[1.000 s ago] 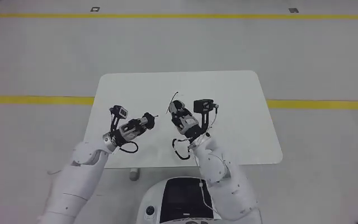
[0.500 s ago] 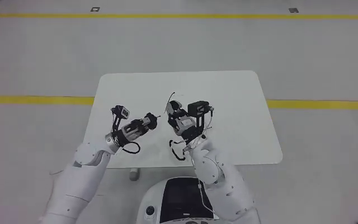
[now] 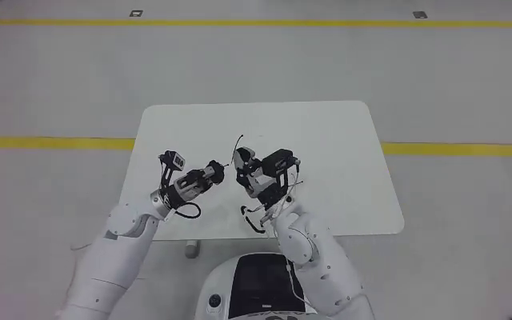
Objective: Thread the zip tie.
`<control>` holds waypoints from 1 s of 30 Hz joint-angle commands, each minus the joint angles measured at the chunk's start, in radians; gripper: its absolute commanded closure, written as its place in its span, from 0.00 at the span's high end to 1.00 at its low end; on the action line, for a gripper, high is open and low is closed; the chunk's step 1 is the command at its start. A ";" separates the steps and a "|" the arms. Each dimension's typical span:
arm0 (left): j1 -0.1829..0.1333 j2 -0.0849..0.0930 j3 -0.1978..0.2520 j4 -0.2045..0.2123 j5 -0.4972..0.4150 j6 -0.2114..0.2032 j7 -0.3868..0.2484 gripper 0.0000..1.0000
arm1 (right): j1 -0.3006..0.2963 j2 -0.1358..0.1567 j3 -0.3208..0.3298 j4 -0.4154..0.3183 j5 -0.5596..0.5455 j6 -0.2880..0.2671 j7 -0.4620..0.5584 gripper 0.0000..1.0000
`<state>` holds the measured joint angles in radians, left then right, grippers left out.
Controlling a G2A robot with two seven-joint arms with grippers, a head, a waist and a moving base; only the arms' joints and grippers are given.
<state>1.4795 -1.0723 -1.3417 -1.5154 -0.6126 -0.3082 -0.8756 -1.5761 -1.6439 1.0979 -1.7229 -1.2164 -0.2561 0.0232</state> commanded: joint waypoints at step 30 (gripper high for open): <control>0.000 0.000 0.000 0.000 0.000 0.000 0.000 0.00 | 0.053 0.033 -0.056 0.057 -0.025 0.054 -0.043 0.00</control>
<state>1.4795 -1.0723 -1.3417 -1.5154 -0.6126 -0.3081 -0.8756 -1.5243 -1.6116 1.0427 -1.6691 -1.2424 -0.2044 -0.0198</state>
